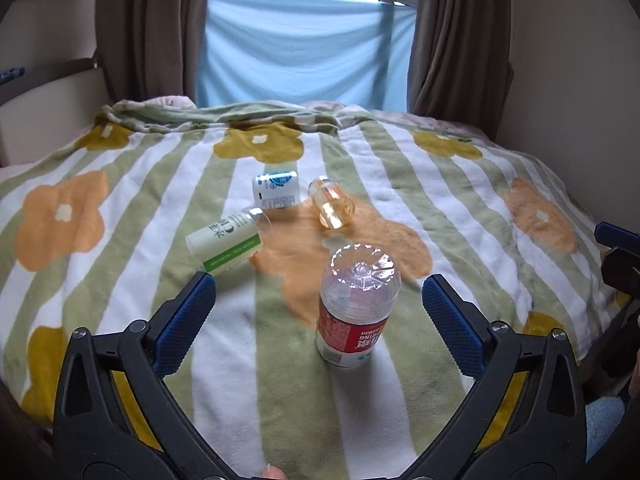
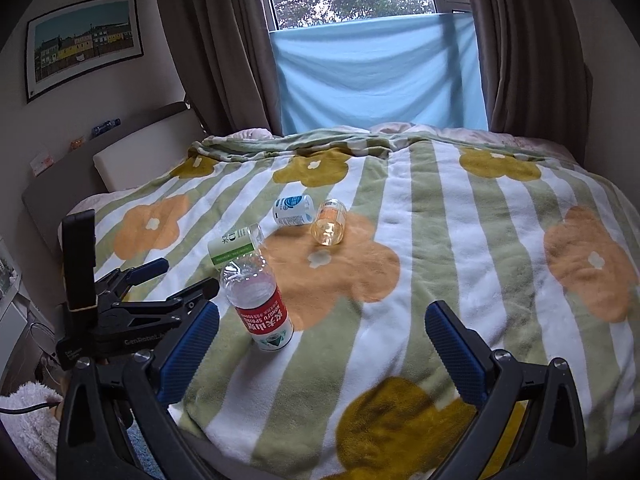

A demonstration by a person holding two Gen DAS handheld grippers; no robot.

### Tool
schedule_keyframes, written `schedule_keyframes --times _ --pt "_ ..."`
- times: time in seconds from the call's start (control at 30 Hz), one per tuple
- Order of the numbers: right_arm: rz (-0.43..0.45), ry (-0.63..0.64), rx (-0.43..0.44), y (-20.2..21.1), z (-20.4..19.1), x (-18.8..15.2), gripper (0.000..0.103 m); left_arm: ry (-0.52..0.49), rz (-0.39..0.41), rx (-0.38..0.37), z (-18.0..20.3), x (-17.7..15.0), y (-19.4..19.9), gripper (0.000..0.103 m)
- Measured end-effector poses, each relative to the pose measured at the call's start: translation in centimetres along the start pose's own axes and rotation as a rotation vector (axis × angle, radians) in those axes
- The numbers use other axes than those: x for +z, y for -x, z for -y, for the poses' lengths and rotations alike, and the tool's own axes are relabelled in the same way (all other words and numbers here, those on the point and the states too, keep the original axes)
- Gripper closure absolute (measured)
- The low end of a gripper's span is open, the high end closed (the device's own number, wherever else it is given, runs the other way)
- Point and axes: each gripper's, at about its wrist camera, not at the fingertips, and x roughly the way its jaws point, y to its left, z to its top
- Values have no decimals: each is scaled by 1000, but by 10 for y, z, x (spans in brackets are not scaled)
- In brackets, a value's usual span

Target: Flip cup upside down

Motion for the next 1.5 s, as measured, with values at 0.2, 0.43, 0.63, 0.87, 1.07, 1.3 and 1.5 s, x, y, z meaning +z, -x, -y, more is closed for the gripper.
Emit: schedule_keyframes --times 0.2,0.43,0.63,0.87,1.07,1.3,1.5 --pt "150 34 -118 38 -45 21 0 -28 121 36 -12 35 79 0" --pt "278 25 -252 62 -72 27 0 -55 220 106 -23 31 130 0" --pt "303 57 -305 63 -85 20 0 -33 261 95 -32 25 145 0" --pt "314 36 -308 69 -85 17 0 -24 264 79 -31 23 144 0" --pt "315 35 -309 70 -86 18 0 -14 275 76 -29 25 143 0" --pt "313 33 -308 70 -85 18 0 -15 280 82 -28 25 142 0" --pt "315 34 -312 71 -86 18 0 -16 274 78 -28 26 142 0"
